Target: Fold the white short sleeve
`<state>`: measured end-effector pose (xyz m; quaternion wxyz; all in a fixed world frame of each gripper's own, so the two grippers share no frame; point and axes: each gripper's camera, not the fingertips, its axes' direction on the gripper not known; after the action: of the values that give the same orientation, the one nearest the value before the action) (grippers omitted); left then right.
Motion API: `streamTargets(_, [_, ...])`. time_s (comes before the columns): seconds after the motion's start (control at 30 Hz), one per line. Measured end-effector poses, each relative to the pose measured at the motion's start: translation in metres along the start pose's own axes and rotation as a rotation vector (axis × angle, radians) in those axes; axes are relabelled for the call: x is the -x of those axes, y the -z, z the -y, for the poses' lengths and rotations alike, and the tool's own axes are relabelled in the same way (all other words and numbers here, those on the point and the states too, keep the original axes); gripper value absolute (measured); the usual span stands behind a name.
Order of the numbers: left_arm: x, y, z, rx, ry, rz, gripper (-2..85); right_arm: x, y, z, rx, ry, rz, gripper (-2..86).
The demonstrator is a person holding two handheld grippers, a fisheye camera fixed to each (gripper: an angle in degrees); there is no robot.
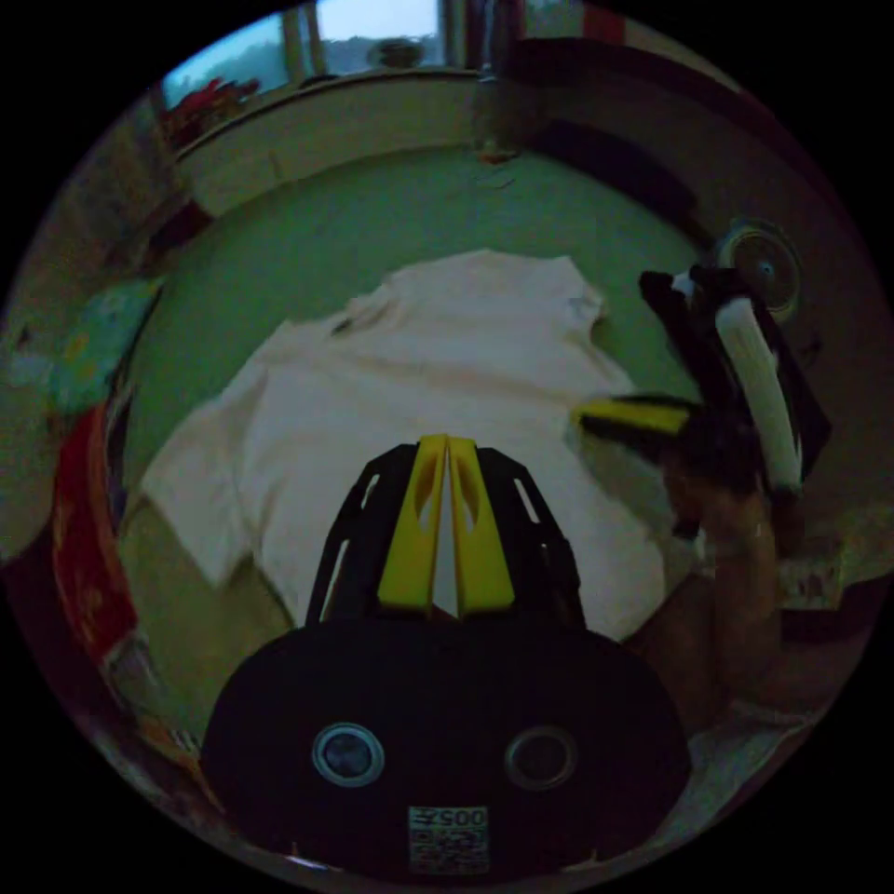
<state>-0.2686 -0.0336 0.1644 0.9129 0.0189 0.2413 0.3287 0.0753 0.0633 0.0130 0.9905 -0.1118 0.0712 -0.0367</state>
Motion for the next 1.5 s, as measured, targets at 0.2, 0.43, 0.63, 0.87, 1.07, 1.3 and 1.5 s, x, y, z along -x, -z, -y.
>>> streamTargets(0.2, [0.064,0.077,-0.212,-0.006,0.322,-0.053,0.2,0.001,0.027,-0.054,0.023,0.073,-0.07,-1.5])
streamTargets(0.43, [0.101,0.138,-0.382,0.0,0.457,-0.036,3.3,-0.024,0.109,-0.168,-0.068,0.152,-0.002,-0.5])
streamTargets(0.63, [0.111,0.17,-0.459,0.005,0.405,-0.001,7.8,-0.065,0.141,-0.269,-0.075,0.176,-0.074,8.5])
streamTargets(0.87, [0.119,0.198,-0.527,0.056,0.379,-0.018,11.7,-0.113,0.162,-0.346,-0.078,0.122,-0.063,11.2])
streamTargets(1.07, [0.117,0.227,-0.563,0.162,0.375,0.034,13.2,-0.145,0.157,-0.375,-0.022,0.037,-0.019,10.8])
streamTargets(1.3, [0.107,0.276,-0.592,0.189,0.39,-0.002,3.8,-0.159,0.171,-0.399,-0.031,0.031,-0.025,0.2])
streamTargets(1.5, [0.094,0.36,-0.608,0.069,0.302,-0.011,2.0,-0.181,0.218,-0.411,-0.096,0.09,0.064,-1.3])
